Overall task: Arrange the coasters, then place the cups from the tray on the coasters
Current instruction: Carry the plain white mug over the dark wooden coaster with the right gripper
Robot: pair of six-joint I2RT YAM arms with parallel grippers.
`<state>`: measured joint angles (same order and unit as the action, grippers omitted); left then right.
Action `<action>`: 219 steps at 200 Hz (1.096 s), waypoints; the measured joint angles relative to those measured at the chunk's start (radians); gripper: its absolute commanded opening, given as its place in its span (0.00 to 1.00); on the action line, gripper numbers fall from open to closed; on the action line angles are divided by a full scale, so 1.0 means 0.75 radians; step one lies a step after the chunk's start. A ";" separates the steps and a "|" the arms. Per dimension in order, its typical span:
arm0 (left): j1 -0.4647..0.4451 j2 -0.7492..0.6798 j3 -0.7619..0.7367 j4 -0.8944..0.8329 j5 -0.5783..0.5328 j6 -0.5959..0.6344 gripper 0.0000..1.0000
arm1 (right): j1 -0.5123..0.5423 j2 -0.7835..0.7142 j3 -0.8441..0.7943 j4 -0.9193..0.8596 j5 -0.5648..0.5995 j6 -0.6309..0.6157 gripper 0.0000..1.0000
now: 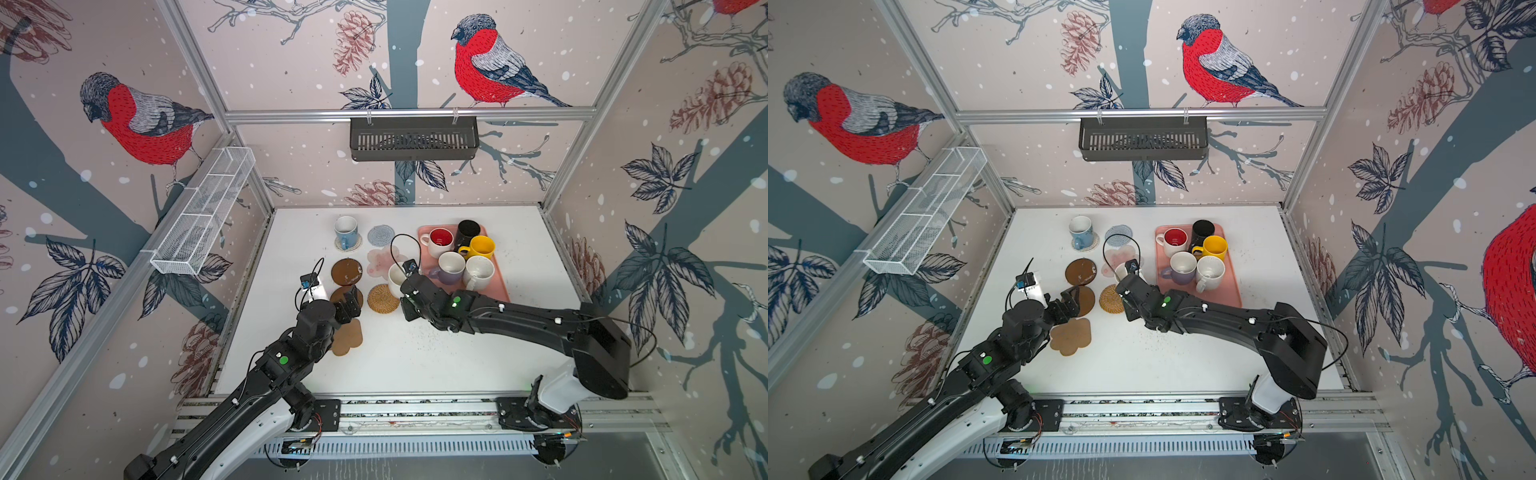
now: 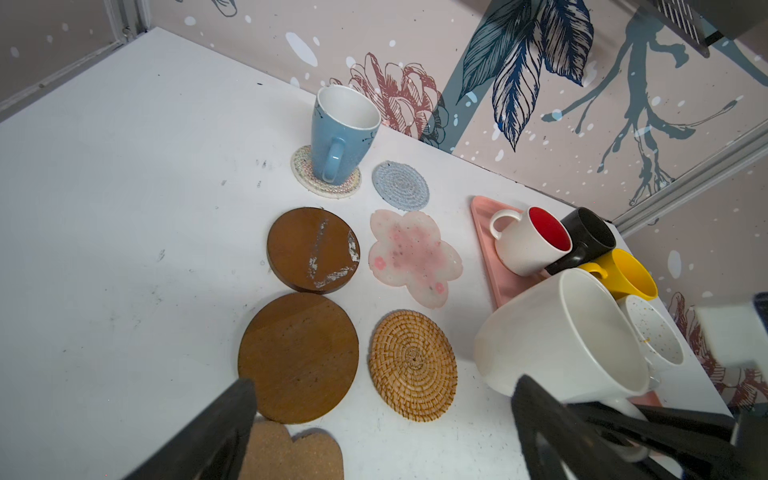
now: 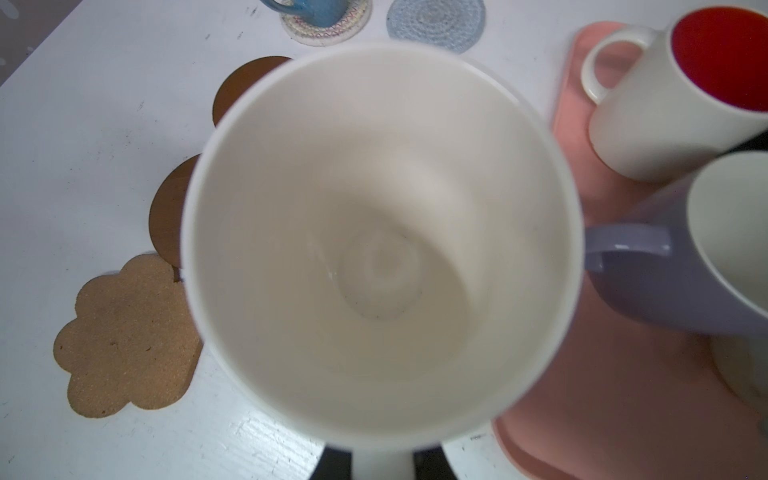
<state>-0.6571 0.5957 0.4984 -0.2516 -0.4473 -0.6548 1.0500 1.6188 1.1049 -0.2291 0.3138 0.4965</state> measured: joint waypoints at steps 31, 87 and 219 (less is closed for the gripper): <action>0.009 0.005 0.119 -0.076 -0.027 -0.003 0.96 | -0.015 0.101 0.091 0.075 -0.047 -0.113 0.00; 0.119 0.055 0.344 -0.204 -0.031 0.072 0.96 | -0.072 0.267 0.223 0.175 -0.145 -0.257 0.00; 0.735 0.101 0.261 -0.183 0.447 0.220 0.96 | -0.071 0.659 0.684 0.166 -0.241 -0.458 0.00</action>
<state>-0.1059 0.6712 0.6941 -0.3889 -0.1120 -0.4896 0.9966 2.1132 1.6180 -0.1047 0.1329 0.1532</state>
